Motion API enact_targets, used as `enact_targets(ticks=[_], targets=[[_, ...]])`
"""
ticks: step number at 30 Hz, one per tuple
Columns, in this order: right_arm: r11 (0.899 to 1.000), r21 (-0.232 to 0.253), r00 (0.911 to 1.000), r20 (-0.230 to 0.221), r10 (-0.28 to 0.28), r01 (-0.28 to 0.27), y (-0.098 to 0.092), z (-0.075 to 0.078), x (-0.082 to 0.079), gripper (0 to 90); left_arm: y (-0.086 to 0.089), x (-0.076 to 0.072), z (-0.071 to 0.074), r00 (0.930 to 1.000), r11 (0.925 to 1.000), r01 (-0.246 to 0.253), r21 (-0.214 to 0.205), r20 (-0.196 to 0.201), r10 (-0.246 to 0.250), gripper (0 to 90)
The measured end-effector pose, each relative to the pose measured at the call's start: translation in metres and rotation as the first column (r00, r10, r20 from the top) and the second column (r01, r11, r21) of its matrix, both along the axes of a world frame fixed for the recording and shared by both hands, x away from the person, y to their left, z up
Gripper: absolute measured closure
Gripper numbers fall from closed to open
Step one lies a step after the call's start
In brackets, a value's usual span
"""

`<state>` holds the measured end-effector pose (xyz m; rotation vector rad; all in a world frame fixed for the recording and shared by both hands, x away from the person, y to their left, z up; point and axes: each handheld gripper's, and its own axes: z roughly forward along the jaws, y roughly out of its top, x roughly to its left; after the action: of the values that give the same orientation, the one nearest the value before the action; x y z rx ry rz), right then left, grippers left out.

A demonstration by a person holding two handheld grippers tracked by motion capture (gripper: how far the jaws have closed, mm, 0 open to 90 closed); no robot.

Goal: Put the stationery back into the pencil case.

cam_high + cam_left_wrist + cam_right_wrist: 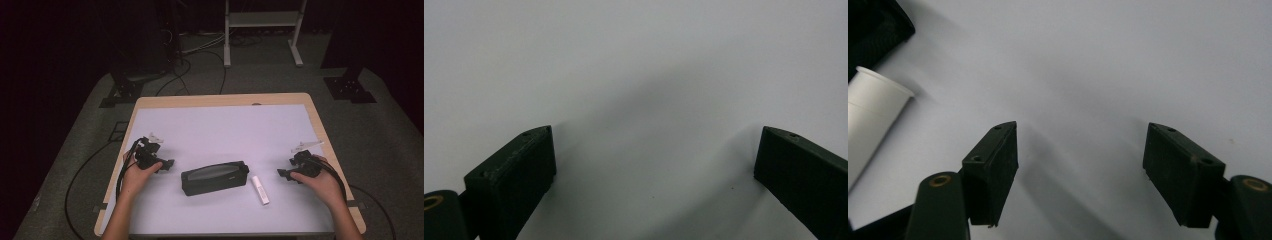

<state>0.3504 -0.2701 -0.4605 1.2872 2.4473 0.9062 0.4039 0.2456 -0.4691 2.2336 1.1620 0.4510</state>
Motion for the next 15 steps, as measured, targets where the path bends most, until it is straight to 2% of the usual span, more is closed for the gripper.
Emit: enact_targets(ticks=[5, 9, 15], targets=[[1.000, -0.001, 0.9999, -0.009, -0.008, 0.008, 0.005, 0.012, -0.004, 30.8, 0.004, -0.004, -0.004, 0.9991, 0.9993, 0.008, -0.036, 0.042, -0.006, 1.8], [1.000, -0.005, 0.9999, -0.015, -0.004, 0.004, 0.009, 0.020, -0.009, 32.3, 0.007, -0.008, -0.009, 0.9957, 0.9978, 0.012, -0.066, 0.092, -0.006, 1.7], [1.000, 0.010, 0.9992, -0.039, -0.006, 0.007, 0.014, 0.029, -0.020, 33.0, 0.007, -0.008, -0.009, 0.9958, 0.9978, 0.011, -0.065, 0.092, -0.005, 1.7]])
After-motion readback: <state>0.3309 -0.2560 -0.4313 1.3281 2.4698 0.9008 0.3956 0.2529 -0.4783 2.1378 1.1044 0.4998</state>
